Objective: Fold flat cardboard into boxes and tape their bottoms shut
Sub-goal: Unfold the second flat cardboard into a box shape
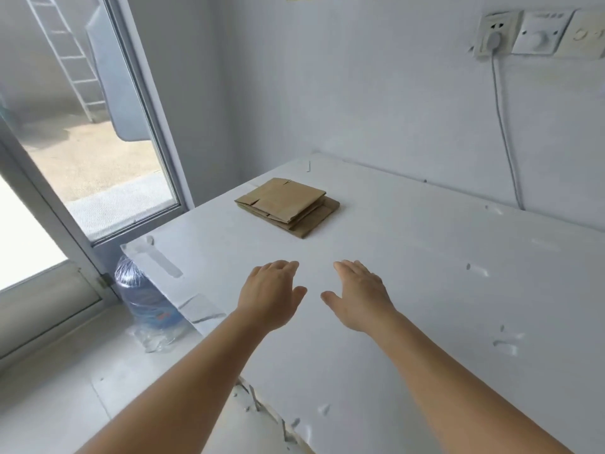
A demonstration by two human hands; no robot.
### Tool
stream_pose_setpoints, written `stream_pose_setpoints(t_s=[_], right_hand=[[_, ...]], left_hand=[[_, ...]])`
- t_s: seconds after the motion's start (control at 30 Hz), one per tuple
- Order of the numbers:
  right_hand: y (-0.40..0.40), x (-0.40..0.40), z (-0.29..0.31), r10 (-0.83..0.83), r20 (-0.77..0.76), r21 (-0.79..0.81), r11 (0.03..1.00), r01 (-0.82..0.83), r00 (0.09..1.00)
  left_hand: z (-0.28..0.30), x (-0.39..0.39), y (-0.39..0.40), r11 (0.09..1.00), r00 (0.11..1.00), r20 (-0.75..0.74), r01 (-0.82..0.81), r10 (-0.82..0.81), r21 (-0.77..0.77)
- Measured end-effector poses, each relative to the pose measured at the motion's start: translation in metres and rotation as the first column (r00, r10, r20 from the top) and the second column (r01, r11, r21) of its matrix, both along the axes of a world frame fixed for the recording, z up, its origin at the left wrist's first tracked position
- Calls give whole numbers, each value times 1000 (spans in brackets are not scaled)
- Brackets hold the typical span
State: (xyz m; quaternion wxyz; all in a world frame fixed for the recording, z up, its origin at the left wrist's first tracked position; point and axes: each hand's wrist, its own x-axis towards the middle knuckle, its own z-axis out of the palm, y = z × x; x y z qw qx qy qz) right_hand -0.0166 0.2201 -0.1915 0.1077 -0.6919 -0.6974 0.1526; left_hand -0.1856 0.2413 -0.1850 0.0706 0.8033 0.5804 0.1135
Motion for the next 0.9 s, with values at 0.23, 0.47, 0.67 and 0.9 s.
stream_pose_setpoints(t_s=[0.23,0.47,0.67,0.9], right_hand=[[88,-31,6,40,11,15,999,-41,999],[167,-54,-5,-40,0,-4,999,40,999],[229,-78,-18,-197,3,-36,980,197,980],[286,-100,-38,-469,-65,-132,879,458,881]], left_hand=[[6,-40,79,997,997,-10,-76,76,19],[-8,-73,175,999,999,-15,-48,48,2],[-27,-91,274,998,998,16,65,-65,-22],[-56,-102,375,987,992,34,125,-122,-105]])
